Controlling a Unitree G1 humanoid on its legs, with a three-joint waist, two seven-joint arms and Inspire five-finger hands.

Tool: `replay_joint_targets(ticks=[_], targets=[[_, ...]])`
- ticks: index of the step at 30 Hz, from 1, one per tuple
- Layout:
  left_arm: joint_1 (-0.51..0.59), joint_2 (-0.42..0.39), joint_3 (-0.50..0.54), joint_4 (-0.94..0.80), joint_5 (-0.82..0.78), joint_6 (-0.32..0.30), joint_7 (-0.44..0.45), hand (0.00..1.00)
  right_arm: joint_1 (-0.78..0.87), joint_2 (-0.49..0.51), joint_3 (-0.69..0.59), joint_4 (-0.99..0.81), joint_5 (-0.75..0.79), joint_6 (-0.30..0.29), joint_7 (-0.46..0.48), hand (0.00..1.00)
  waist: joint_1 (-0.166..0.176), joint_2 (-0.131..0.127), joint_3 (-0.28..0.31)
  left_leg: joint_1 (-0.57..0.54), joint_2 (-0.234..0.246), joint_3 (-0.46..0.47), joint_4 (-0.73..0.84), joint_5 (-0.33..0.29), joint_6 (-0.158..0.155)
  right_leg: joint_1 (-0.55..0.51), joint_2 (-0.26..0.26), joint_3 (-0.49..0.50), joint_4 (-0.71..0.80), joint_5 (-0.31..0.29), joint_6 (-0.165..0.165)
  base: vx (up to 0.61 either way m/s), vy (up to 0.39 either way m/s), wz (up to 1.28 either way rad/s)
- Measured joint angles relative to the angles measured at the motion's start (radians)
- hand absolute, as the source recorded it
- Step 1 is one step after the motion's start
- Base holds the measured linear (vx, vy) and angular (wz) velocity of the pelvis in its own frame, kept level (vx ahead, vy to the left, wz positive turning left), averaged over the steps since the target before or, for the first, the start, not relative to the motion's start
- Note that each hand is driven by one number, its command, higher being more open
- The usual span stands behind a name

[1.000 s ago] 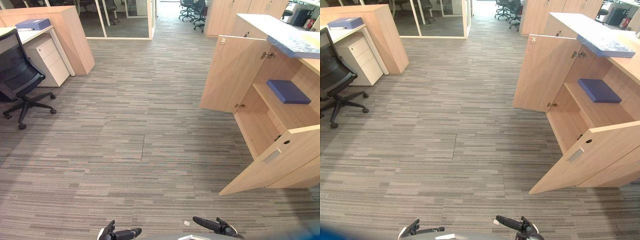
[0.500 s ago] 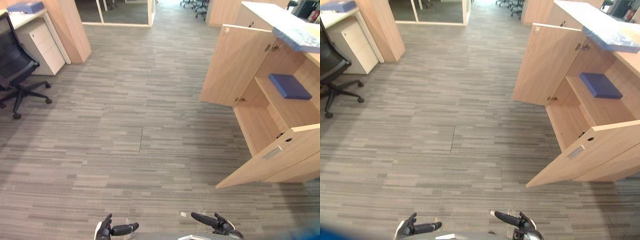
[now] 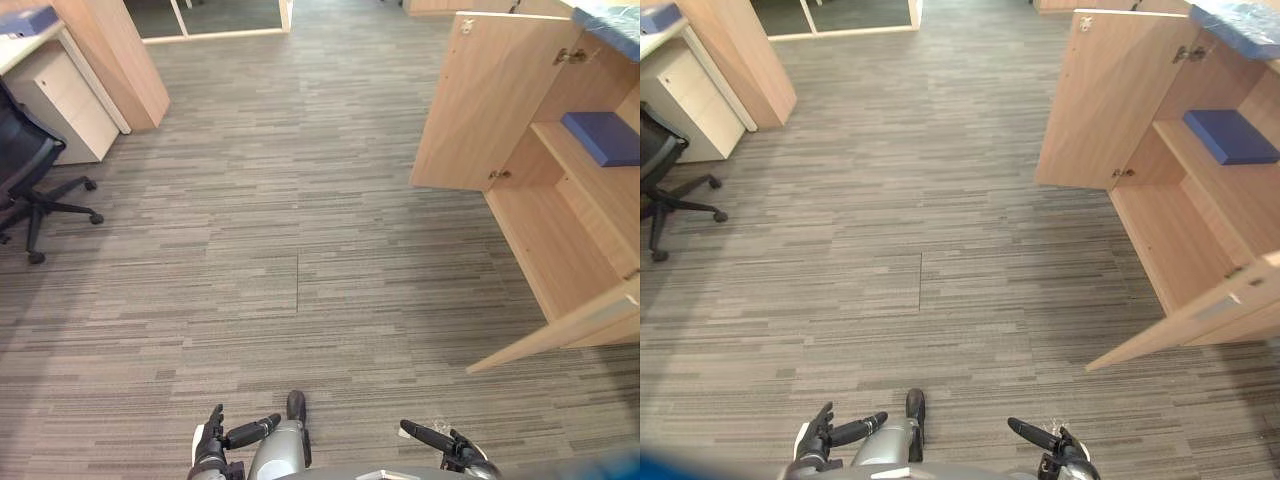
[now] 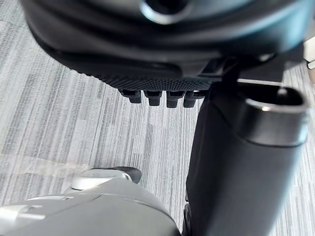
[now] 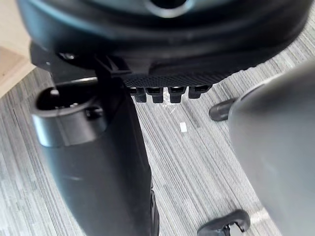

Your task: Walk over to the cabinet, pick up the folder, carry it to the office cabinet, place the folder inside the office cabinet, then close the office cabinet door

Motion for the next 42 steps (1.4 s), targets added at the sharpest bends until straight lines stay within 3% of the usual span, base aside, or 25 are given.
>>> replay_joint_targets(ticks=[2,3,4,7,9,12,13,14,16,17,18,19,20,23,24,25,26,28,30,32,35,36,39,41,42], targets=[[0.014,-0.001,0.026,-0.004,0.000,0.014,0.028,1.00,0.007,0.022,-0.105,0.001,0.000,0.001,0.004,1.00,-0.003,-0.030,-0.019,0.028,-0.058,0.031,0.087,-0.108,0.059,-0.027,-0.083,0.005,0.148,0.010,0.019,0.47,0.406,-0.20],[0.020,-0.001,0.038,-0.003,0.000,0.019,0.032,1.00,0.009,0.027,-0.126,0.002,0.000,0.003,0.004,1.00,-0.003,-0.042,-0.026,0.057,-0.079,0.046,0.082,-0.124,0.068,-0.030,-0.106,0.017,0.195,0.011,0.021,0.47,0.370,-0.35],[0.041,0.002,0.041,-0.003,-0.001,0.023,0.039,1.00,0.017,0.030,-0.147,0.003,0.000,0.004,0.005,1.00,-0.002,-0.061,-0.035,0.135,-0.124,0.077,0.048,-0.147,0.091,-0.082,-0.160,0.052,0.367,0.019,0.016,0.48,0.354,-0.44],[0.066,0.004,0.036,0.014,-0.001,0.023,0.035,1.00,0.016,0.006,-0.123,-0.049,0.004,-0.023,0.011,1.00,-0.024,-0.058,-0.044,0.325,-0.211,0.108,-0.055,-0.180,0.150,-0.298,-0.276,0.061,0.928,0.203,-0.184,0.46,0.327,-0.21],[0.063,0.000,0.025,0.029,0.000,0.025,0.025,1.00,0.004,-0.013,-0.057,-0.069,0.003,-0.026,0.011,1.00,-0.047,-0.034,-0.048,0.428,-0.219,0.088,-0.136,-0.180,0.151,-0.369,-0.297,-0.091,1.118,0.163,-0.199,0.49,0.289,0.13],[0.033,0.004,-0.004,0.050,0.000,0.026,0.014,1.00,0.000,-0.017,-0.012,-0.090,0.002,-0.027,-0.005,1.00,-0.044,-0.016,-0.049,0.511,-0.196,0.073,-0.200,-0.189,0.134,-0.452,-0.227,-0.338,1.008,-0.002,-0.119,0.36,0.093,0.04],[0.023,0.004,-0.012,0.058,0.000,0.028,0.013,1.00,0.000,-0.016,-0.012,-0.091,0.003,-0.028,-0.005,1.00,-0.046,-0.010,-0.039,0.523,-0.187,0.069,-0.200,-0.193,0.125,-0.459,-0.198,-0.375,0.947,-0.022,-0.120,0.39,0.004,-0.04],[0.008,0.001,-0.025,0.066,0.000,0.038,0.013,1.00,0.003,-0.011,0.000,-0.091,0.004,-0.028,-0.005,1.00,-0.047,0.002,-0.026,0.545,-0.170,0.065,-0.200,-0.203,0.109,-0.476,-0.130,-0.427,0.802,-0.035,-0.120,0.44,-0.033,-0.10],[-0.006,0.001,-0.042,0.067,0.000,0.039,0.015,1.00,-0.003,-0.003,0.019,-0.105,0.041,-0.028,-0.005,1.00,-0.053,0.009,-0.010,0.582,-0.154,0.063,-0.200,-0.225,0.072,-0.500,-0.026,-0.486,0.579,-0.018,-0.143,0.41,-0.063,-0.10],[-0.011,0.004,-0.046,0.063,0.000,0.038,0.013,1.00,0.000,0.004,0.046,-0.109,0.041,-0.028,-0.005,1.00,-0.055,-0.002,-0.012,0.609,-0.160,0.064,-0.201,-0.239,0.048,-0.509,0.035,-0.508,0.434,0.039,-0.178,0.31,-0.100,-0.11],[-0.005,0.022,-0.045,0.056,0.000,0.037,0.011,1.00,0.018,0.019,0.061,-0.107,0.040,-0.028,-0.005,1.00,-0.055,-0.045,-0.028,0.638,-0.194,0.055,-0.201,-0.248,0.034,-0.507,0.071,-0.523,0.319,0.162,-0.260,0.49,-0.185,-0.11],[-0.007,0.026,-0.045,0.063,0.002,0.036,0.011,1.00,0.029,0.022,0.062,-0.106,0.044,-0.028,0.000,1.00,-0.053,-0.060,-0.036,0.661,-0.208,0.041,-0.200,-0.255,0.031,-0.506,0.078,-0.510,0.319,0.167,-0.362,0.43,-0.125,-0.42],[-0.010,0.001,-0.041,0.071,0.003,0.036,0.019,1.00,0.016,0.009,0.056,-0.108,0.040,-0.027,0.004,1.00,-0.052,-0.010,-0.043,0.667,-0.172,0.032,-0.183,-0.258,0.033,-0.506,0.104,-0.509,0.346,0.131,-0.342,0.45,-0.132,-0.40],[-0.030,-0.043,-0.042,0.088,0.009,0.036,0.014,1.00,0.019,-0.002,0.032,-0.099,0.040,-0.031,0.019,1.00,-0.081,0.035,-0.041,0.640,-0.107,0.015,-0.005,-0.266,0.028,-0.434,0.182,-0.509,0.320,0.061,-0.291,0.43,-0.133,-0.29],[-0.036,-0.051,-0.040,0.093,0.008,0.037,0.007,1.00,0.022,0.001,0.012,-0.093,0.040,-0.031,0.018,1.00,-0.087,0.038,-0.041,0.622,-0.084,0.016,0.074,-0.266,0.027,-0.403,0.208,-0.508,0.293,0.056,-0.287,0.38,-0.161,-0.15],[-0.041,-0.061,-0.039,0.094,0.012,0.037,0.001,1.00,0.031,0.004,-0.015,-0.088,0.041,-0.031,0.017,1.00,-0.094,0.046,-0.041,0.561,-0.037,0.017,0.266,-0.229,0.006,-0.339,0.264,-0.501,0.231,0.055,-0.285,0.37,-0.153,-0.38],[-0.045,-0.065,-0.038,0.093,0.013,0.037,-0.009,1.00,0.041,0.006,-0.025,-0.088,0.042,-0.031,0.017,1.00,-0.091,0.046,-0.043,0.483,0.016,0.017,0.489,-0.154,-0.023,-0.276,0.319,-0.470,0.163,0.059,-0.279,0.38,-0.138,-0.51],[-0.047,-0.058,-0.023,0.084,0.013,0.037,-0.018,1.00,0.043,0.009,-0.030,-0.076,0.044,-0.032,0.017,1.00,-0.090,0.056,-0.037,0.356,0.099,0.034,0.769,-0.154,-0.028,-0.202,0.383,-0.418,0.104,0.056,-0.284,0.48,-0.055,-0.86],[-0.055,-0.046,0.000,0.064,0.003,0.037,-0.008,1.00,0.043,0.005,-0.035,-0.057,0.045,-0.031,0.017,1.00,-0.084,0.032,-0.014,0.243,0.146,0.049,0.876,-0.212,-0.007,-0.103,0.403,-0.324,0.057,0.042,-0.277,0.51,0.002,-1.06],[-0.055,-0.047,0.001,0.039,0.000,0.036,-0.003,1.00,0.043,-0.004,-0.036,-0.038,0.042,-0.027,0.017,1.00,-0.074,0.019,-0.006,0.177,0.149,0.034,0.836,-0.251,-0.002,-0.050,0.400,-0.259,0.036,0.042,-0.262,0.37,0.043,-1.01],[-0.058,-0.053,0.000,0.014,0.000,0.031,0.013,1.00,0.048,-0.020,-0.037,-0.018,0.042,-0.021,0.011,1.00,-0.058,0.025,0.007,0.094,0.116,-0.055,0.572,-0.307,-0.016,0.011,0.381,-0.155,0.010,0.037,-0.240,0.39,0.135,-1.15],[-0.060,-0.056,0.002,0.011,0.000,0.023,0.018,1.00,0.047,-0.017,-0.034,-0.021,0.042,-0.020,0.008,1.00,-0.056,0.021,0.009,0.069,0.071,-0.158,0.375,-0.306,-0.023,0.023,0.357,-0.100,0.008,0.022,-0.218,0.35,0.190,-1.09],[-0.064,-0.065,0.021,0.012,0.000,0.021,0.029,1.00,0.048,-0.016,-0.032,-0.024,0.042,-0.024,0.000,1.00,-0.047,0.020,0.008,0.064,-0.010,-0.420,0.053,-0.228,-0.052,0.029,0.311,-0.008,0.021,-0.016,-0.166,0.38,0.230,-0.98],[-0.065,-0.071,0.039,0.015,-0.001,0.023,0.037,1.00,0.063,-0.015,-0.024,-0.040,0.042,-0.023,-0.003,1.00,-0.036,0.021,0.003,0.072,-0.016,-0.421,0.046,-0.164,-0.056,0.038,0.291,0.026,0.044,-0.047,-0.132,0.45,0.299,-0.76],[-0.059,-0.078,0.057,0.015,-0.006,0.023,0.043,1.00,0.089,-0.003,-0.023,-0.081,0.041,-0.026,-0.003,1.00,-0.030,0.022,-0.015,0.086,-0.015,-0.367,0.064,-0.091,-0.065,0.028,0.261,0.055,0.110,-0.085,-0.076,0.49,0.354,-0.78]])
